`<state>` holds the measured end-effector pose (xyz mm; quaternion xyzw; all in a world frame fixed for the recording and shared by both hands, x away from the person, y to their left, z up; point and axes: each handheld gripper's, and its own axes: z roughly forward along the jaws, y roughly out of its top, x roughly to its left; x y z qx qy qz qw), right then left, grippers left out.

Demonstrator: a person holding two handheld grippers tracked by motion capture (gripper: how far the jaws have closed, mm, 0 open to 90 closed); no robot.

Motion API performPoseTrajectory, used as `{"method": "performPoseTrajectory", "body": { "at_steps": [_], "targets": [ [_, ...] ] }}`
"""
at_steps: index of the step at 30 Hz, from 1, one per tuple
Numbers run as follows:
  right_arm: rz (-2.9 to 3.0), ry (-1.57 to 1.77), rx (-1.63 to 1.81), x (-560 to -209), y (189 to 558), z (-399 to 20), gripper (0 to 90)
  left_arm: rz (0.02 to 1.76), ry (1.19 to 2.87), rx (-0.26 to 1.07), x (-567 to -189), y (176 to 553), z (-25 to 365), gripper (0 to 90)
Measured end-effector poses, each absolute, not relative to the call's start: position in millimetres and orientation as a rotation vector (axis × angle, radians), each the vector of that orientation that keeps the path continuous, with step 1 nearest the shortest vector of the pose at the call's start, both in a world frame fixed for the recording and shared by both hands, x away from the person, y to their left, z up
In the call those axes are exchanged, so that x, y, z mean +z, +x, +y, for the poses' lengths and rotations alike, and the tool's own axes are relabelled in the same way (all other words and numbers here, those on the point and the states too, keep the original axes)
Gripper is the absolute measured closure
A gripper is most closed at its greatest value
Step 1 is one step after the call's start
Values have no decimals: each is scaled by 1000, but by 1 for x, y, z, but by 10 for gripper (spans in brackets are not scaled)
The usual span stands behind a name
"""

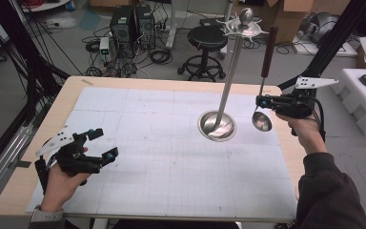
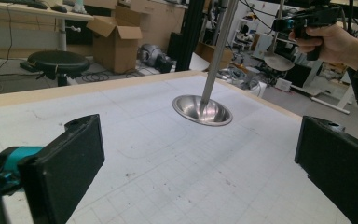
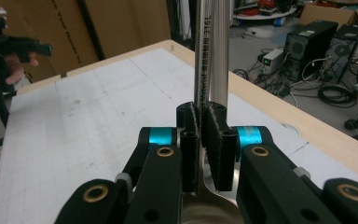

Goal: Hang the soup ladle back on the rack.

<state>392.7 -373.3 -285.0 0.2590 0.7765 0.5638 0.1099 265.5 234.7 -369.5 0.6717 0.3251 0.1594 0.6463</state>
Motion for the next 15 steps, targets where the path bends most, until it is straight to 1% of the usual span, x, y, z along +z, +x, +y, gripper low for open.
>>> {"method": "performPoseTrajectory", "body": {
  "at_steps": [8, 15],
  "targets": [
    [2259, 794, 1682, -284, 393, -384, 843, 743, 1528, 360, -370, 266, 234, 19],
    [2303, 773, 1671, -287, 396, -377, 843, 745, 1528, 361, -371, 266, 234, 19]
  ]
}}
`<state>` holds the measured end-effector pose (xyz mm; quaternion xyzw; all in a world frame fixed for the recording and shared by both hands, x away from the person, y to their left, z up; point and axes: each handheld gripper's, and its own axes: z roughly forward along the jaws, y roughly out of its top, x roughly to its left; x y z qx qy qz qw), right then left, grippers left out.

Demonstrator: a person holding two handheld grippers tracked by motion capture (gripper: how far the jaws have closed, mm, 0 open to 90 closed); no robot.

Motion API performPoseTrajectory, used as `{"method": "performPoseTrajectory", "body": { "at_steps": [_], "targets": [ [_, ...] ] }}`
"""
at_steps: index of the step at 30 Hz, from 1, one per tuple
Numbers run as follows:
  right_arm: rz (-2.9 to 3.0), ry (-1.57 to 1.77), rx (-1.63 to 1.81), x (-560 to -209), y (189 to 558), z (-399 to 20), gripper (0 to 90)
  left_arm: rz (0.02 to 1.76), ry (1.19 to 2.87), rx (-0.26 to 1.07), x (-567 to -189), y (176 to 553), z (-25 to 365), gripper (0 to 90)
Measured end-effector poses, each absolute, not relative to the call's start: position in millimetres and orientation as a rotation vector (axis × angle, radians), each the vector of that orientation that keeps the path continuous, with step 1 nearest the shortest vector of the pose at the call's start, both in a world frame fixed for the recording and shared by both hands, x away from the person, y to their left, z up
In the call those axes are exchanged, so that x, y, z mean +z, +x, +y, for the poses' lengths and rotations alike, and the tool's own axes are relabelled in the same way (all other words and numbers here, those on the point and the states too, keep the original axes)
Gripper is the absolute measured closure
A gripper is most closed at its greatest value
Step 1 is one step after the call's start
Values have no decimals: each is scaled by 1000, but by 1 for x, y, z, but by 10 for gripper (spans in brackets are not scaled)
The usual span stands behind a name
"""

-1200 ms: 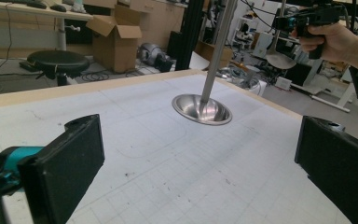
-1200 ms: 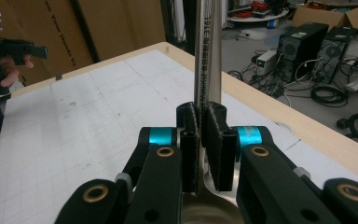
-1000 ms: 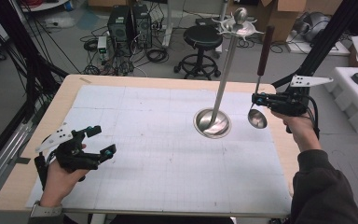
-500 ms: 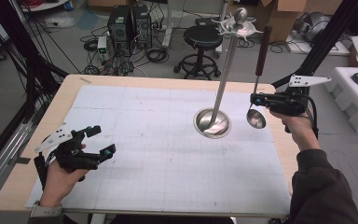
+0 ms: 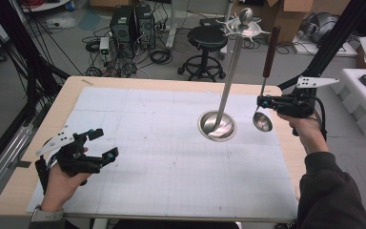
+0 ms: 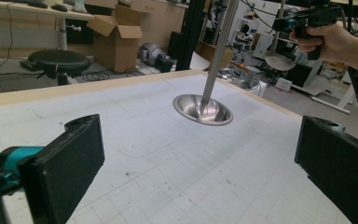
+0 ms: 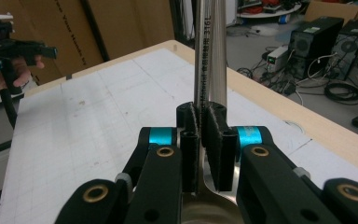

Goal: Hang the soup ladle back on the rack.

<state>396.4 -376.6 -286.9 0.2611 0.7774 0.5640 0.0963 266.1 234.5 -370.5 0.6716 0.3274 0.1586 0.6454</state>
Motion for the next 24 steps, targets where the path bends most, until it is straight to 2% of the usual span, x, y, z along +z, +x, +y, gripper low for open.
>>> {"method": "performPoseTrajectory", "body": {
  "at_steps": [24],
  "targets": [
    [2299, 803, 1698, -287, 399, -381, 843, 744, 1528, 363, -371, 266, 235, 18]
  ]
}}
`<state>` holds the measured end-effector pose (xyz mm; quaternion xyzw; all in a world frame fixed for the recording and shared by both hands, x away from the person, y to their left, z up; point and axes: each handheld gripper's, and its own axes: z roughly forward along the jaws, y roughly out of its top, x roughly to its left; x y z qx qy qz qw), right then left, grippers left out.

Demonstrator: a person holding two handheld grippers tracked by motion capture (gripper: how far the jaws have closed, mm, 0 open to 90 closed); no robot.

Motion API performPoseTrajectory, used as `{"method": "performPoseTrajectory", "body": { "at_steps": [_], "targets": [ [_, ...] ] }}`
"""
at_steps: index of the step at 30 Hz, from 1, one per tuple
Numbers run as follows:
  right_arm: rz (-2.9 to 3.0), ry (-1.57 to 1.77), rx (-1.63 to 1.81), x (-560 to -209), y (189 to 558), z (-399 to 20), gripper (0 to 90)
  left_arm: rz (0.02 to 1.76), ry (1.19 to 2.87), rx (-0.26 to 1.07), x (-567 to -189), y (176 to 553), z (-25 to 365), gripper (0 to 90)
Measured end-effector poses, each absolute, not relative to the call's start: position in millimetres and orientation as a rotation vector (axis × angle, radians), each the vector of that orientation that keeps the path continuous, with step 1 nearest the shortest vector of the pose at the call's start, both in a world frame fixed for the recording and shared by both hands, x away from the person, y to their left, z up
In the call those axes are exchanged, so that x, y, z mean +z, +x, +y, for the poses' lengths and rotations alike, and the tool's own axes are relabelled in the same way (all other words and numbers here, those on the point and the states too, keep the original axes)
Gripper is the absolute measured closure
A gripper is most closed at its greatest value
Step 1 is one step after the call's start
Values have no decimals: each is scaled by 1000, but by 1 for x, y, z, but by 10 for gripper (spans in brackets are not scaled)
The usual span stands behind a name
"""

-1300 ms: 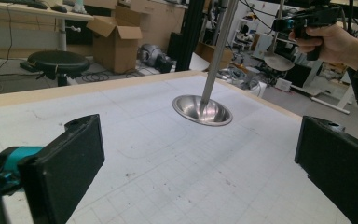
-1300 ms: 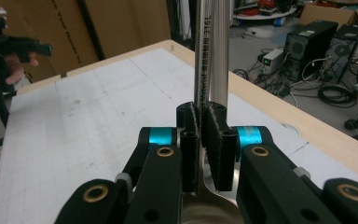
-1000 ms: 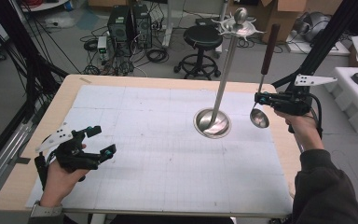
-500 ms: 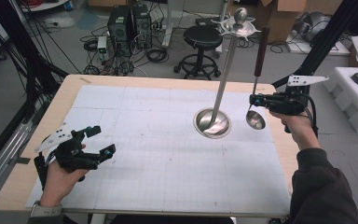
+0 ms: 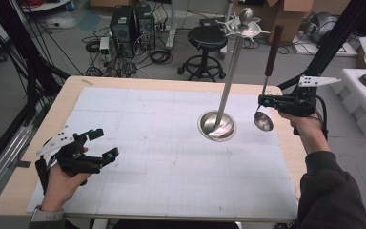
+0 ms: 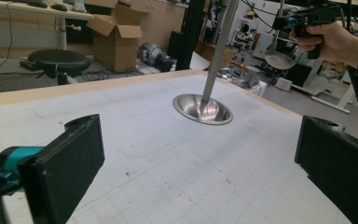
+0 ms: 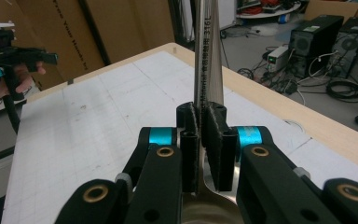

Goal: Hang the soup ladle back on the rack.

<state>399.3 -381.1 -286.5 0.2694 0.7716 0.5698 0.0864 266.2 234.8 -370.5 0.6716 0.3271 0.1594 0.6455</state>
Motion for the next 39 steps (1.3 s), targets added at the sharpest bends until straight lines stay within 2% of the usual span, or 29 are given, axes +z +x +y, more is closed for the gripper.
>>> {"method": "performPoseTrajectory", "body": {
  "at_steps": [39],
  "targets": [
    [2357, 785, 1613, -291, 412, -342, 841, 747, 1528, 366, -370, 266, 236, 19]
  ]
}}
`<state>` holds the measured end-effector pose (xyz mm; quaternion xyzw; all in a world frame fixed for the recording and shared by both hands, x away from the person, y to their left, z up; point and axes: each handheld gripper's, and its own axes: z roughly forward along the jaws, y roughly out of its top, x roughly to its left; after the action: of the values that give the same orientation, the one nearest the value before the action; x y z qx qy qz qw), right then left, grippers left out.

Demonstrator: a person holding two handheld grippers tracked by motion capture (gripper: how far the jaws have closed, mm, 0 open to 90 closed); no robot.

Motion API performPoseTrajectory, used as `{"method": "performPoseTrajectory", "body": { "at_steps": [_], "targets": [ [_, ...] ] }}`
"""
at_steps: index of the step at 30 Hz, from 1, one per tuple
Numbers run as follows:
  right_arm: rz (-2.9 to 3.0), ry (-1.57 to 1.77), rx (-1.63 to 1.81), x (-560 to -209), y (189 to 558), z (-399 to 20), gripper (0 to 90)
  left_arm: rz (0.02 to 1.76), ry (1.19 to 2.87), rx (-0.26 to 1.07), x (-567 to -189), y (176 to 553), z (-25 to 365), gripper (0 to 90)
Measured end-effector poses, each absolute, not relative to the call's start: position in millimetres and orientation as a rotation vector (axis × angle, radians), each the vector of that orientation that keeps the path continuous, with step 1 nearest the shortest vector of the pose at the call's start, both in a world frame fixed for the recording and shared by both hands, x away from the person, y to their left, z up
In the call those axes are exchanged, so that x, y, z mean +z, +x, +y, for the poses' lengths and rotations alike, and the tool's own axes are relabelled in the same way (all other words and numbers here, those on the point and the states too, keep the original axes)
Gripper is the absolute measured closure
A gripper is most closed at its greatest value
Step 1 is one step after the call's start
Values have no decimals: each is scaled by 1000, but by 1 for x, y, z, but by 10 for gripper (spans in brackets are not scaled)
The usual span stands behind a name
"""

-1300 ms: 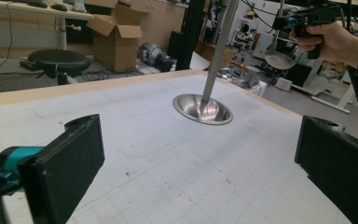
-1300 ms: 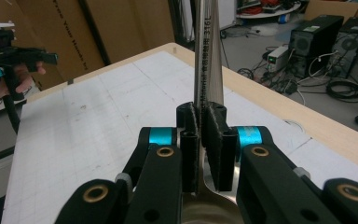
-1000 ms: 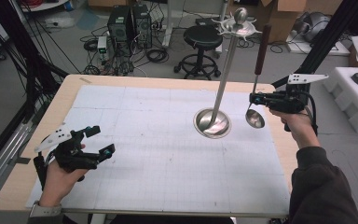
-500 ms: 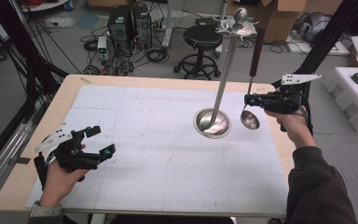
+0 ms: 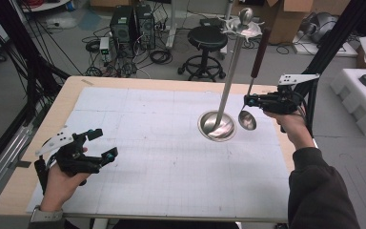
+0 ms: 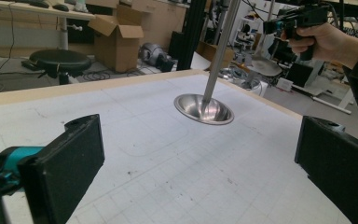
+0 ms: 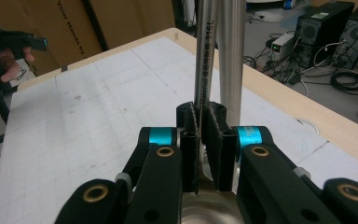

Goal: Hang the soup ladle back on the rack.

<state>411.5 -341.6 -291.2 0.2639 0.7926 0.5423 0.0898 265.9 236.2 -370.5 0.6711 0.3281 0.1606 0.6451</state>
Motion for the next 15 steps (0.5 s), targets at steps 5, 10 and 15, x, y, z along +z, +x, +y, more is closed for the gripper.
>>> {"method": "performPoseTrajectory", "body": {
  "at_steps": [5, 10, 15],
  "targets": [
    [2312, 802, 1582, -293, 413, -332, 840, 748, 1525, 365, -370, 265, 236, 18],
    [2252, 810, 1532, -295, 414, -327, 821, 744, 1526, 365, -370, 265, 237, 19],
    [2265, 823, 1534, -299, 411, -325, 635, 747, 1521, 366, -370, 265, 238, 18]
  ]
}}
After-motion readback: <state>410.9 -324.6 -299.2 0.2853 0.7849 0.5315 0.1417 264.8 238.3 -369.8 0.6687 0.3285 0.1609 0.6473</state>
